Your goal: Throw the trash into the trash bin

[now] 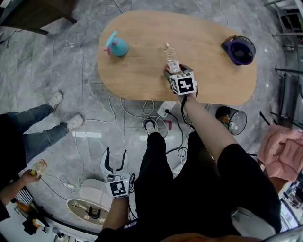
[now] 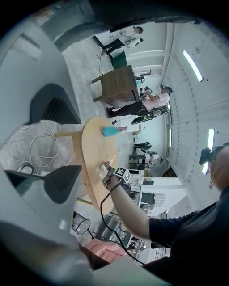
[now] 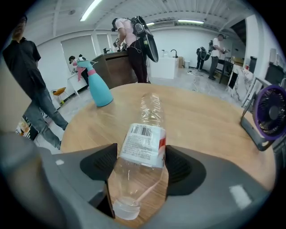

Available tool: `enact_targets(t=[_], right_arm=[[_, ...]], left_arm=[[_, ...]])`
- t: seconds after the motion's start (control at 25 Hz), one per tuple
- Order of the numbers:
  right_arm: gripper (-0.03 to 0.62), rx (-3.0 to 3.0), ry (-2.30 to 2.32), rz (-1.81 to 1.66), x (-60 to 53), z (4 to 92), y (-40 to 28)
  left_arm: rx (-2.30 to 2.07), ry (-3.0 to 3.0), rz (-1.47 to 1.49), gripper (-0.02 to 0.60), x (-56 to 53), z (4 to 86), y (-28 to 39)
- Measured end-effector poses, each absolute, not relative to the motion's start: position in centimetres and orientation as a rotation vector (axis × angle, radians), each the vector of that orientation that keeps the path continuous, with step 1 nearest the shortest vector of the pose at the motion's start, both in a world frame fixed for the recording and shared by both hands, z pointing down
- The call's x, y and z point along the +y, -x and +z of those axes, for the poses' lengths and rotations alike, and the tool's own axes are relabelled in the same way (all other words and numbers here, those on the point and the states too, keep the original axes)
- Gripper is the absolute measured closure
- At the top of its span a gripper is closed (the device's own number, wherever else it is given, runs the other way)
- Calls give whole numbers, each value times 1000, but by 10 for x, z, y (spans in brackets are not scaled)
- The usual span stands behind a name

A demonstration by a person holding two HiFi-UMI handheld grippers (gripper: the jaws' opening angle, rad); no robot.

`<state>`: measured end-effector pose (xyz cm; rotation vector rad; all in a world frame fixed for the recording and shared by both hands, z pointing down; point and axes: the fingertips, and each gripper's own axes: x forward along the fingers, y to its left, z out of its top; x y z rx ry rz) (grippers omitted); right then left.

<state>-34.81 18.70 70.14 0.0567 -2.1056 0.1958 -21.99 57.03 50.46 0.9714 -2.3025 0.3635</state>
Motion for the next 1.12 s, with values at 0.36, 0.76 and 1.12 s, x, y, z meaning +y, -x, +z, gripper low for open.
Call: enact_targets(t=[0.36, 0.76, 1.12], right_arm=[[247, -2149, -49, 187, 179, 689, 344], [253, -2281, 7, 235, 161, 632, 313], [255, -2391, -39, 309, 111, 576, 253]], left_arm=[[-2282, -1014, 375, 282, 554, 502, 213], [-2258, -1100, 428, 282, 505, 495, 196], [-2209, -1270, 496, 282, 432, 482, 182]])
